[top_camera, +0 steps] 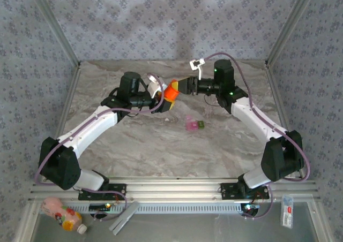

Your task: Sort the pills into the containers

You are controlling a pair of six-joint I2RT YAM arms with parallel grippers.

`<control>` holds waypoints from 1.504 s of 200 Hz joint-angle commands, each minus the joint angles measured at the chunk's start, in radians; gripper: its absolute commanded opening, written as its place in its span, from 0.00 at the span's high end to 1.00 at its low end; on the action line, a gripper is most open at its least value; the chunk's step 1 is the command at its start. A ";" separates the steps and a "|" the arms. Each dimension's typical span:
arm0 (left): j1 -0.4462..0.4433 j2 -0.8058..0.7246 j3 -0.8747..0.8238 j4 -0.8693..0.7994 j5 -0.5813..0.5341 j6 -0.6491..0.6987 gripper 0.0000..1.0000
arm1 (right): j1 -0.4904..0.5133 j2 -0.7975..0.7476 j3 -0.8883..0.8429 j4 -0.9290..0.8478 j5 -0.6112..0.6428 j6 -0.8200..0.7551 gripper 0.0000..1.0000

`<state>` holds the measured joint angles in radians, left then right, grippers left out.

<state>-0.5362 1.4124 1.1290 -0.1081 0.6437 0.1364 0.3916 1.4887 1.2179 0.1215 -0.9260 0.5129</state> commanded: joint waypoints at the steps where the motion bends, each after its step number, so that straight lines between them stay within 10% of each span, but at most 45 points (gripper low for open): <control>1: 0.012 -0.017 0.014 -0.004 0.022 0.014 1.00 | -0.033 -0.005 0.060 -0.064 -0.032 -0.043 0.63; 126: 0.013 -0.021 0.009 0.012 0.004 0.004 1.00 | 0.100 -0.073 -0.106 0.076 0.357 0.037 0.61; 243: 0.013 -0.018 0.013 0.008 0.003 0.011 1.00 | 0.058 -0.115 0.075 -0.167 0.356 0.134 0.28; 301: 0.013 -0.013 0.015 0.007 0.004 0.012 1.00 | 0.088 -0.129 0.169 -0.475 0.645 0.360 0.23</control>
<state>-0.5293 1.4128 1.1267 -0.1242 0.6353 0.1459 0.4522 1.3899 1.3663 -0.2268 -0.4164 0.7555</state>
